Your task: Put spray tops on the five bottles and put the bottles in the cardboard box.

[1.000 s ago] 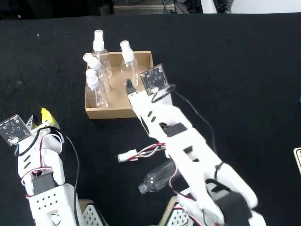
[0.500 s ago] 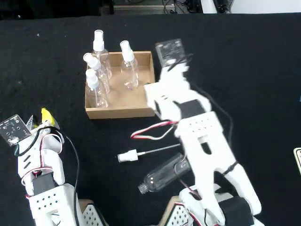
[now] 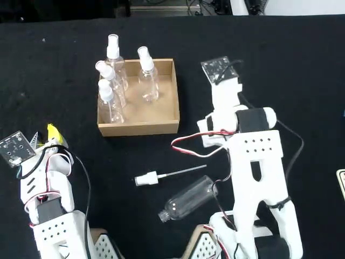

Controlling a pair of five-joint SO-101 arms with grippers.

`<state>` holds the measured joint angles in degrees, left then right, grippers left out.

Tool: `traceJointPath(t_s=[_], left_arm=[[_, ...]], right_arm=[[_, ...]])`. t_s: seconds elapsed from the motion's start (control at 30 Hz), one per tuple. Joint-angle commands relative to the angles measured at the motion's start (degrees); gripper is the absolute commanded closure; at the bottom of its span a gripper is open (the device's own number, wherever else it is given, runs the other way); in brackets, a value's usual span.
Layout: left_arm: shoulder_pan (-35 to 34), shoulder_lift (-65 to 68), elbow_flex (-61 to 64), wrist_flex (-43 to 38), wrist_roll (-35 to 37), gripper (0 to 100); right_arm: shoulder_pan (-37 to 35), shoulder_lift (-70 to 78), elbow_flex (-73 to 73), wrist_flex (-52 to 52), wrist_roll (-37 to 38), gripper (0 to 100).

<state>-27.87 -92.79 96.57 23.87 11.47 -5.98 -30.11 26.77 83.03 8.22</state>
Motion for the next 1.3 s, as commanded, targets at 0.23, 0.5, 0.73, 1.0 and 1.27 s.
traceJointPath(t_s=[0.23, 0.5, 0.73, 1.0, 1.27], left_arm=[[0.3, -0.5, 1.4, -1.0, -0.3, 90], [0.3, -0.6, 1.4, -1.0, -0.3, 90], [0.3, -0.5, 1.4, -1.1, -0.3, 90], [0.3, -0.5, 1.4, -1.0, -0.3, 90], [0.3, -0.5, 1.4, -1.0, -0.3, 90]], right_arm=[[-9.0, 17.2, 1.4, -26.7, -12.0, 73.9], [-9.4, 21.0, 1.4, -34.4, -15.2, 80.4], [-9.9, 20.8, 1.4, -36.6, -16.5, 80.6], [-14.0, 24.0, 7.7, -48.0, -16.5, 80.7], [-10.8, 26.9, 8.5, -52.2, -16.4, 80.8]])
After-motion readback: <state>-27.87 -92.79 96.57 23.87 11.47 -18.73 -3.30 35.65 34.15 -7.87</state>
